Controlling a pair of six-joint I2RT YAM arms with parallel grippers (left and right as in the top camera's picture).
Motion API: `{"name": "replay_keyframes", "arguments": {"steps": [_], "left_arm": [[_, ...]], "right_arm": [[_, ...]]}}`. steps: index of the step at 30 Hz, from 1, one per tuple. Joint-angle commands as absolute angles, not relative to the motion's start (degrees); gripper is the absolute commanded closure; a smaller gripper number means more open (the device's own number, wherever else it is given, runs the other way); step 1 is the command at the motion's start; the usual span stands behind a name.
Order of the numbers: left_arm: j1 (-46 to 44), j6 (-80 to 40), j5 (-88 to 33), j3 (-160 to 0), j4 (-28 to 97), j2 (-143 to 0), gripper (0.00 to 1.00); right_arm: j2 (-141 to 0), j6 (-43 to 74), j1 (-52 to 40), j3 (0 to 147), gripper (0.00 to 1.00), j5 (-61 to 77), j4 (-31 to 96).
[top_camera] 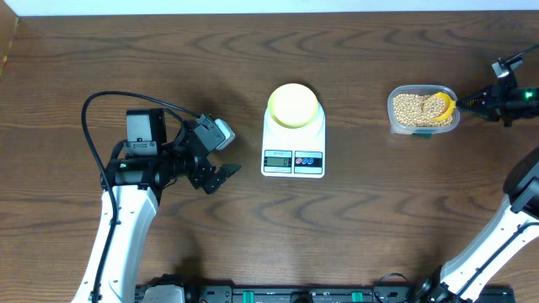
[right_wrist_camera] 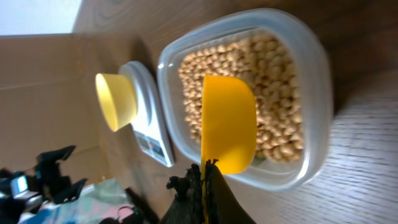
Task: Scoop item into bowl and weigh 50g on scale
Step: 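Drag the scoop through the soybeans and lift it out, right gripper, then carry the filled scoop left over the yellow bowl on the scale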
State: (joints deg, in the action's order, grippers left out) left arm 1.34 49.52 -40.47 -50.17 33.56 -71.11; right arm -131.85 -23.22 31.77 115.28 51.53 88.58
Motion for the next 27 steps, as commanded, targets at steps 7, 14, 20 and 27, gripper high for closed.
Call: {"name": "replay_keyframes", "arguments": {"steps": [7, 14, 20, 27], "left_arm": [[1.6, 49.5, -41.5, -49.8, 33.6, -70.4, 0.05], [1.6, 49.5, -41.5, -49.8, 33.6, -70.4, 0.05], [1.6, 49.5, -41.5, -49.8, 33.6, -70.4, 0.05], [1.6, 49.5, -41.5, -49.8, 33.6, -70.4, 0.05]], "right_arm": [[-132.6, -25.8, 33.9, 115.1, 0.99, 63.4, 91.4], [-132.6, -25.8, 30.2, 115.1, 0.99, 63.4, 92.0], [-132.6, -25.8, 26.6, 115.1, 0.99, 64.5, 92.2], [-132.6, -25.8, 21.3, 115.1, 0.99, 68.3, 92.1]]}}
